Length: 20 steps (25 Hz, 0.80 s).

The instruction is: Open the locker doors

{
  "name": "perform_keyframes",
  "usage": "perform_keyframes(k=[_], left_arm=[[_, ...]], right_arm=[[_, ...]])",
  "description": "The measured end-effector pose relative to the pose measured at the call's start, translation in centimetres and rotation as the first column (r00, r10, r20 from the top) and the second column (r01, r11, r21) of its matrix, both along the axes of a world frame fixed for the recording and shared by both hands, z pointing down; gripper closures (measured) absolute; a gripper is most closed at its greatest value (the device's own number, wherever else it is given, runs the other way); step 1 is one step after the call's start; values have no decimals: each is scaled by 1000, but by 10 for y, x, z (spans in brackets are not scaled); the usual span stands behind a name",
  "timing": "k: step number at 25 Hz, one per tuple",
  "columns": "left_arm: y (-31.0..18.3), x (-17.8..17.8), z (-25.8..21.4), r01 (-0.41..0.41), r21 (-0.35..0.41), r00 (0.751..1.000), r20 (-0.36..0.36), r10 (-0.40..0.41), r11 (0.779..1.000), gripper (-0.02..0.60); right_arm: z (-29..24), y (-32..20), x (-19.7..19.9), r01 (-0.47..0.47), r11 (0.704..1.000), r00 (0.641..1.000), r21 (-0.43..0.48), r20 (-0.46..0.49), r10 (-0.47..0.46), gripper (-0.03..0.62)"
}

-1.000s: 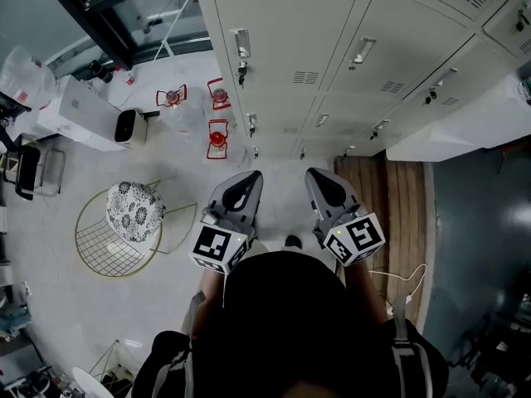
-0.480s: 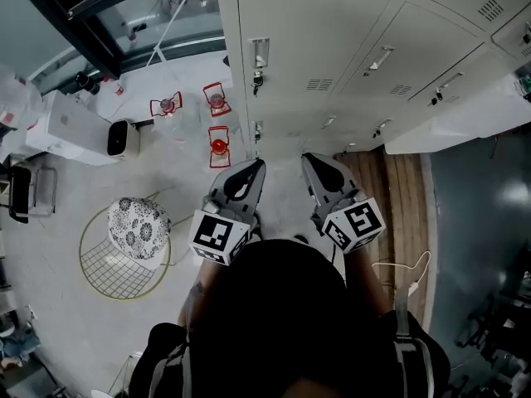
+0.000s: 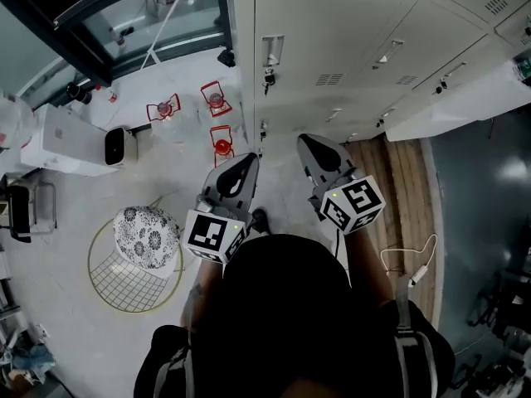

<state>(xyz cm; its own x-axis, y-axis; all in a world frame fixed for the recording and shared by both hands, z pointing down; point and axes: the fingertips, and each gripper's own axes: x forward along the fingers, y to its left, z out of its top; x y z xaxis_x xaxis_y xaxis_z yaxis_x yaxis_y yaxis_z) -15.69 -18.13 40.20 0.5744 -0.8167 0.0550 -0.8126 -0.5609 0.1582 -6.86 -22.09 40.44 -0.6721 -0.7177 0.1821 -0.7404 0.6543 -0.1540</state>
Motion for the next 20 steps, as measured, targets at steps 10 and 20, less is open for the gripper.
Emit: perform_keyframes(k=[10, 20], left_arm=[[-7, -22, 7, 17, -15, 1000, -9, -17, 1000, 566], [-19, -30, 8, 31, -17, 1000, -3, -31, 999, 566]], right_arm=[[-5, -34, -29, 17, 1000, 1000, 24, -27, -17, 589], [-19, -73, -46, -34, 998, 999, 59, -21, 35, 585]])
